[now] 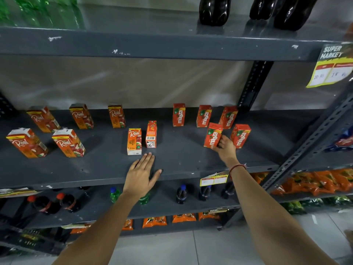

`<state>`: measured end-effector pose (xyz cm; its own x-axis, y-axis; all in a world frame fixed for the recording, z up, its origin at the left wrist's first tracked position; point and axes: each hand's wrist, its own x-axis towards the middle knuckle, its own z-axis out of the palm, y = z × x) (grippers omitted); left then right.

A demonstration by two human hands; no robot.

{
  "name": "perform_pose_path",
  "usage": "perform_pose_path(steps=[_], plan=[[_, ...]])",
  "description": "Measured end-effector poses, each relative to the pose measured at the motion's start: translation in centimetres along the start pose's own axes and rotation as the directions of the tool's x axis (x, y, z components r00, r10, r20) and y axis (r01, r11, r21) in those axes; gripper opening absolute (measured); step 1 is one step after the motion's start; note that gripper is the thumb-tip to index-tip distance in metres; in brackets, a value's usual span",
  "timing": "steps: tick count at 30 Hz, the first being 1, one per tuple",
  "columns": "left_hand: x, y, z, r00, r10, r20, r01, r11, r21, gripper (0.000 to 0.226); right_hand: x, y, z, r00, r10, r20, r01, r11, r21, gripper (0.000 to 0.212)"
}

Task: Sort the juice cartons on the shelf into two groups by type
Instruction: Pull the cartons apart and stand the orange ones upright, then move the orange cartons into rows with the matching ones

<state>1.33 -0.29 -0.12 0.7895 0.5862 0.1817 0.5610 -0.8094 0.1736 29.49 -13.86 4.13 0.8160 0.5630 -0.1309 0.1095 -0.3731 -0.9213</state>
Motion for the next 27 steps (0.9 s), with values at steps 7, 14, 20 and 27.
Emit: perform_pose_path(steps=[7, 14, 20, 27], plan=[[0.0, -0.4, 0.0, 1.0, 0.022, 0.005, -0.022, 0.999, 0.046, 0.084, -2.0, -0.1, 1.5, 0.955, 0.03, -0.294, -0.041, 0.999, -0.033, 0.047], [0.1, -0.6, 0.1, 1.0, -0.025, -0.008, 0.025, 0.999, 0.045, 0.082, -7.4, -3.1, 9.9, 0.955, -0.025, -0.295, 0.051, 0.996, 0.078, 0.02], [0.1, -0.5, 0.1, 1.0, -0.013, -0.015, 0.014, 0.999, 0.042, 0.079, -4.9, -7.9, 16.2, 0.935, 0.271, 0.229, -0.31, 0.938, 0.157, 0.049], [0.1, -0.7, 0.4, 0.999, -0.015, -0.033, 0.015, 1.0, 0.011, 0.078, -3.4, -10.1, 19.3, 0.907, 0.345, 0.243, -0.367, 0.929, 0.051, 0.051]])
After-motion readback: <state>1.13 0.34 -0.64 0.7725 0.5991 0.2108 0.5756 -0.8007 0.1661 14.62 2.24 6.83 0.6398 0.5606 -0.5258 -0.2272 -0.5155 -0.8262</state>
